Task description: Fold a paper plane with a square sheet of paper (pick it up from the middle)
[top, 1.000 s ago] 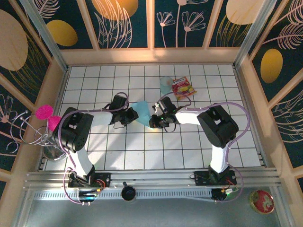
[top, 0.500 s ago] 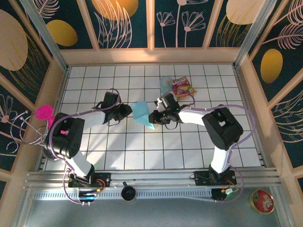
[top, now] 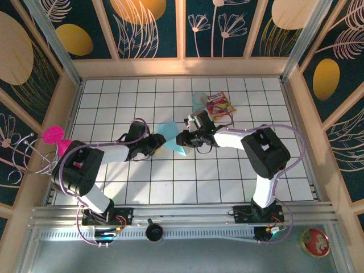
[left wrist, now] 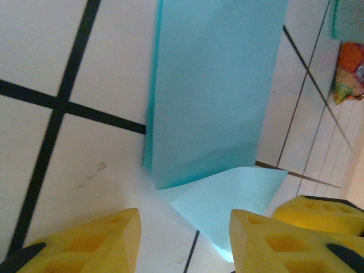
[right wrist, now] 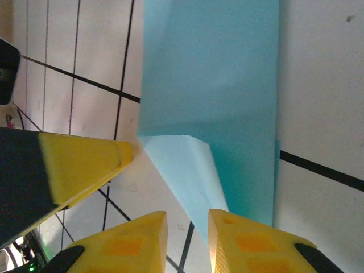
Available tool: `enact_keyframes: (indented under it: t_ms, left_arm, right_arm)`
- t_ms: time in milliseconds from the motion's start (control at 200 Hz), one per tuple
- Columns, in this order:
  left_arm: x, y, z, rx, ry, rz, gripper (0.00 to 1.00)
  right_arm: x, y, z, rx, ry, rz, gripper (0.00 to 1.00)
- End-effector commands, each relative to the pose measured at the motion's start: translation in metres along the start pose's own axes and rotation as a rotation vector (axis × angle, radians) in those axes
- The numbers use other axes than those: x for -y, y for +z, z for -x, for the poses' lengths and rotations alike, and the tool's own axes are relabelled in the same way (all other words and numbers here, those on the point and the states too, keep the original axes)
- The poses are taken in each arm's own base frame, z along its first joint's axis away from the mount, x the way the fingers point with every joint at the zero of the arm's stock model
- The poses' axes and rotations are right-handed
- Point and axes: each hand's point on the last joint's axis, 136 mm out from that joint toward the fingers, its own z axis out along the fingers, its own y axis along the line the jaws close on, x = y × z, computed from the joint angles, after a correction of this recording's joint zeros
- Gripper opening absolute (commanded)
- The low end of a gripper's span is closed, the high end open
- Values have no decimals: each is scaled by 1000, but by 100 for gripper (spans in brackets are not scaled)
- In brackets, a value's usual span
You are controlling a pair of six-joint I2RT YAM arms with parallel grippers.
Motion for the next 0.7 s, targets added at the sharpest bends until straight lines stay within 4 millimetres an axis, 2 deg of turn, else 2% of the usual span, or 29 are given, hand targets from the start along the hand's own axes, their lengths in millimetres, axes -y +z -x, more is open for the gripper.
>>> enact_keyframes:
  t_ms: [0, 370, 556, 586, 696]
  left_arm:
    - [15, 5, -1, -15, -20, -60, 45]
    - [11, 14, 0, -27, -72, -52, 45]
    - [29, 13, 3, -35, -67, -113, 38]
    - [21, 19, 1, -46, -76, -92, 38]
    - [28, 21, 2, -53, -70, -118, 34]
  right_arm:
    - [0, 7, 3, -14, 0, 8, 23]
    - [23, 14, -10, -40, 47, -28, 22]
    - [30, 15, -15, -52, 59, -38, 21]
    - [30, 16, -16, -54, 60, -38, 21]
    - [33, 16, -18, -59, 62, -44, 21]
